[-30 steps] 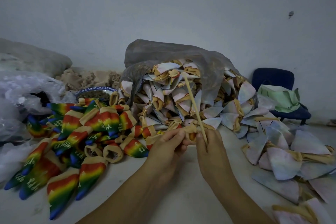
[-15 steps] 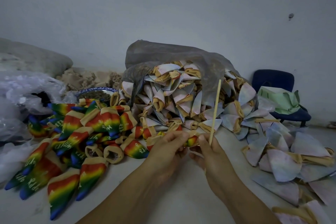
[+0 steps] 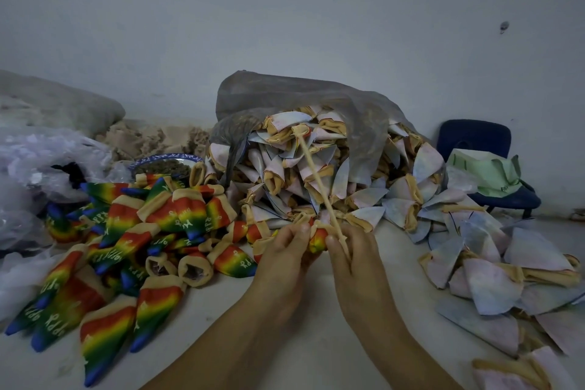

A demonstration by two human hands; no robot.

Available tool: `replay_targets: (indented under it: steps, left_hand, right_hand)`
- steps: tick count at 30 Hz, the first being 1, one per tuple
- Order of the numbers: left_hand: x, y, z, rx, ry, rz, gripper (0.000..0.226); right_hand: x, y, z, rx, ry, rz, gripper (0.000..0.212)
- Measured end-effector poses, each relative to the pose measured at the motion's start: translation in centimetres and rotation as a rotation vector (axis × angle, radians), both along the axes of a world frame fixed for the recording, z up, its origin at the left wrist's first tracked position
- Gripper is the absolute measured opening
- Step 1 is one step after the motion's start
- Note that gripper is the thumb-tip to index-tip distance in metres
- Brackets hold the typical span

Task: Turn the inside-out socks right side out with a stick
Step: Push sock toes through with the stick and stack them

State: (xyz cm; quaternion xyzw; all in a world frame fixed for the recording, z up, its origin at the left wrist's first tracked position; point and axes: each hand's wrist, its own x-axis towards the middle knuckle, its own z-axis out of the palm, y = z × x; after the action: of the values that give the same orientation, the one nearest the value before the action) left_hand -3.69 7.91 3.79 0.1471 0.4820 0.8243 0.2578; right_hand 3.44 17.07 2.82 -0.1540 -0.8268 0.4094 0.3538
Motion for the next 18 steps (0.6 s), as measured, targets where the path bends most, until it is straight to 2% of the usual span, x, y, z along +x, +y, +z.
replay_targets:
  steps: [2, 4, 6, 10, 12, 14, 16, 18]
  left_hand:
    - [0.1, -0.1, 0.0, -0.007, 0.040, 0.016, 0.024]
    - [0.1, -0.1, -0.2, -0.018, 0.064, 0.019, 0.024]
    - [0.2, 0.0, -0.2, 0.004, 0.035, 0.009, 0.023]
    - [-0.3, 0.2, 0.2, 0.147, -0.186, -0.021, 0.022]
    - [-0.6, 0.0, 0.5, 0.238, -0.314, -0.083, 0.019]
    - [-0.7, -0.2, 0.6, 0.277, -0.363, -0.143, 0.018]
    - [-0.8, -0.4, 0.5, 0.193, -0.270, -0.100, 0.019]
    - [-0.9, -0.7, 0.2, -0.086, 0.056, 0.069, 0.030]
  right_hand:
    - [0.0, 0.1, 0.2, -0.077, -0.021, -0.007, 0.005]
    - [0.0, 0.4, 0.2, -0.161, -0.029, 0.001, 0.009]
    - [0.0, 0.3, 0.4, -0.353, -0.003, 0.031, 0.013]
    - [0.1, -0.1, 1.0, -0.765, 0.085, 0.237, 0.018]
    - [0.3, -0.1, 1.2, -0.922, 0.118, 0.390, 0.019]
    - [0.6, 0.0, 1.2, -1.010, 0.095, 0.491, 0.018]
    - [0.6, 0.2, 1.2, -1.017, 0.057, 0.482, 0.017]
    - [0.7, 0.8, 1.3, -0.966, 0.048, 0.395, 0.017]
